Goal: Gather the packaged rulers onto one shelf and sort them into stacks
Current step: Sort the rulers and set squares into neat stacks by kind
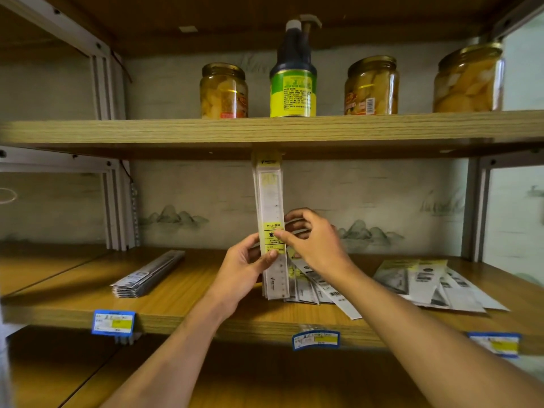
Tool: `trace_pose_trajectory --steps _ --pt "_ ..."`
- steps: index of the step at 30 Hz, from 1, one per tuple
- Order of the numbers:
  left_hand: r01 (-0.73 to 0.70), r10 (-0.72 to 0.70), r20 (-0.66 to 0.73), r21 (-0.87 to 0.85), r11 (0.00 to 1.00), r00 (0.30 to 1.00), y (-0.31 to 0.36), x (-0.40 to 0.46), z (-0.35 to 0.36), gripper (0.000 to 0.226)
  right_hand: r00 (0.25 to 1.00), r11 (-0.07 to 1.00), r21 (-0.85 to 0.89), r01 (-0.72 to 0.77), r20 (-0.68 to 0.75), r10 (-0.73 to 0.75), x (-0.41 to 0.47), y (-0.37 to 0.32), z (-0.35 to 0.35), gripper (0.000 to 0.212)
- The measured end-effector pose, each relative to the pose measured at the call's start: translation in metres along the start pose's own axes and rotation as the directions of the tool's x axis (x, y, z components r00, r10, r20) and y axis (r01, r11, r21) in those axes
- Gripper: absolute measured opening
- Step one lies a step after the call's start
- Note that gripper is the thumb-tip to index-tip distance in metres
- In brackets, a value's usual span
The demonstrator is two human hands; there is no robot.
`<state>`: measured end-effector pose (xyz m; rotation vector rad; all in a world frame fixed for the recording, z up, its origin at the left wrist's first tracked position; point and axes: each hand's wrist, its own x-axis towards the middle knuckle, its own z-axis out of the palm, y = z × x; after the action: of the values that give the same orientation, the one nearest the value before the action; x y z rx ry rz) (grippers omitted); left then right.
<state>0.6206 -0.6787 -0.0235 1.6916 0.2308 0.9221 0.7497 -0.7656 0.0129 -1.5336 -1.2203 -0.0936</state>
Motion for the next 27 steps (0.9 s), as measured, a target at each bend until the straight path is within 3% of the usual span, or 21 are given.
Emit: trace_pose_trajectory --steps 2,4,6,8,17,23,27 --pt "0.010 -0.010 -0.005 0.010 1.000 1.000 0.000 0.000 0.000 0.036 0.998 0.975 -0.212 -0.060 0.016 0.065 0.001 0.009 -0.010 0.035" --pt "0.022 -0.022 -0.028 0.014 1.000 0.999 -0.002 0.001 0.000 0.035 0.971 0.884 -0.435 -0.172 0.079 0.228 0.002 0.022 -0.025 0.041" --pt "0.031 -0.030 -0.041 0.008 0.999 0.999 -0.002 0.002 -0.001 0.035 0.893 0.750 -0.616 -0.242 0.161 0.420 -0.002 0.032 -0.037 0.047" --pt "0.036 -0.036 -0.037 0.012 0.999 0.999 -0.002 0.003 -0.001 0.035 0.831 0.662 -0.710 -0.240 0.203 0.518 -0.008 0.034 -0.045 0.049" --pt "0.084 -0.083 -0.036 0.030 0.996 0.996 -0.004 0.003 -0.001 0.035 0.817 0.636 -0.750 -0.183 0.244 0.523 -0.010 0.019 -0.046 0.054" --pt "0.091 -0.090 -0.032 0.032 0.995 0.995 -0.005 0.005 -0.001 0.034 0.862 0.570 -0.808 -0.150 0.176 0.476 -0.009 0.023 -0.039 0.033" --pt "0.100 -0.099 -0.038 0.029 0.995 0.994 -0.005 0.004 -0.001 0.034 0.896 0.609 -0.775 -0.168 0.137 0.422 -0.010 0.030 -0.044 0.027"
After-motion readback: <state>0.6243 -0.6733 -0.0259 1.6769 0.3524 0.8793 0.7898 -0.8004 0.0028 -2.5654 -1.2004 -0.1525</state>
